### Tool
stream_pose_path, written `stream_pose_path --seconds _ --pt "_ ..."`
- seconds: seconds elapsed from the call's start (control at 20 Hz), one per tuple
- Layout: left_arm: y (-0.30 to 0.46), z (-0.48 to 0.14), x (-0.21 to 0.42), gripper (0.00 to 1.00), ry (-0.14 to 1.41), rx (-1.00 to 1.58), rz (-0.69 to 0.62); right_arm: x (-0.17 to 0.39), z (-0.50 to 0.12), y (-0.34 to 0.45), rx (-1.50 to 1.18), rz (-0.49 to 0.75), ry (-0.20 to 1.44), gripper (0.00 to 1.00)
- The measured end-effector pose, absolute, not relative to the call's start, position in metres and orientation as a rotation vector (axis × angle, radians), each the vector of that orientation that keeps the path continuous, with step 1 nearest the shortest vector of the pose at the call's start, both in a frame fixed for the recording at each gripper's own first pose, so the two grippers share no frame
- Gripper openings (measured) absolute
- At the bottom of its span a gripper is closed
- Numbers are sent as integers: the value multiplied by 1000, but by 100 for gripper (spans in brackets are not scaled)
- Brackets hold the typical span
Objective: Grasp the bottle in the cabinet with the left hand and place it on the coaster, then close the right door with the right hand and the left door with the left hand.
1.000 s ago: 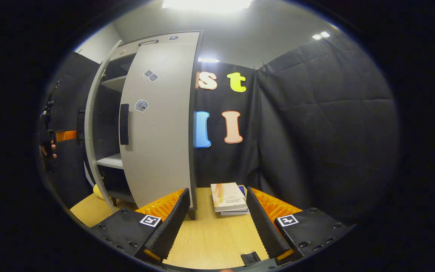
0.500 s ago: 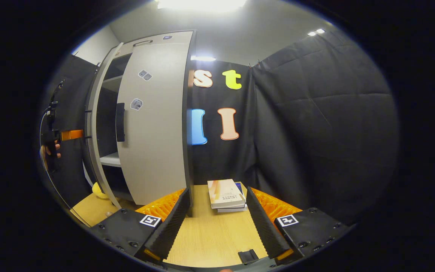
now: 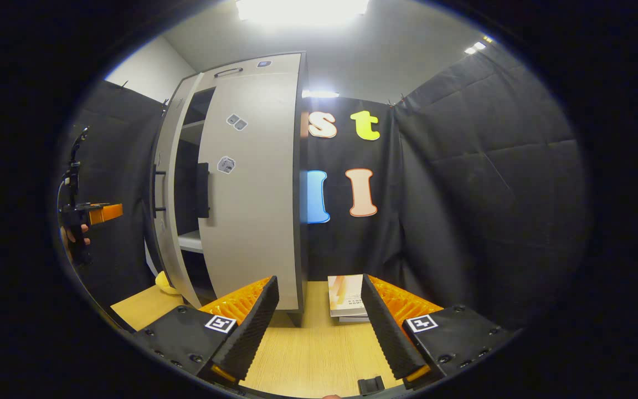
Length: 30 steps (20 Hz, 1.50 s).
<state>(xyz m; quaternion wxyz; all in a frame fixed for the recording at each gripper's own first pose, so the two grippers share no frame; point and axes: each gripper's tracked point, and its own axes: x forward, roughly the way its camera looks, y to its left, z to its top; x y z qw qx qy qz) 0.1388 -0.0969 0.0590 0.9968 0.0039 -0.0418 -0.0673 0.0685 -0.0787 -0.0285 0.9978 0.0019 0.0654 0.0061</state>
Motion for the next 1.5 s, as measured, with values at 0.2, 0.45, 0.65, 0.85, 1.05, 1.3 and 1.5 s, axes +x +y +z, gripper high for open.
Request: stream_pose_path --seconds 0.2,0.45,0.65,0.85,1.05,1.3,1.5 --pt "-82 57 111 80 -89 33 -112 63 -19 -60 23 46 96 95" --pt "-66 48 74 80 -86 41 -113 49 -7 -31 30 74 60 95" --pt "-53 48 47 80 -96 66 -116 35 0 -13 27 85 42 96" --pt "-37 42 26 80 -94 63 -107 16 6 -1 8 90 24 95" --pt "-24 33 12 80 -77 47 -101 5 9 7 6 92 13 95" --pt "-18 28 2 80 -70 51 -98 -6 7 12 3 92 14 95" --pt "-15 27 -3 80 -69 55 -97 -9 7 15 0 91 13 95"
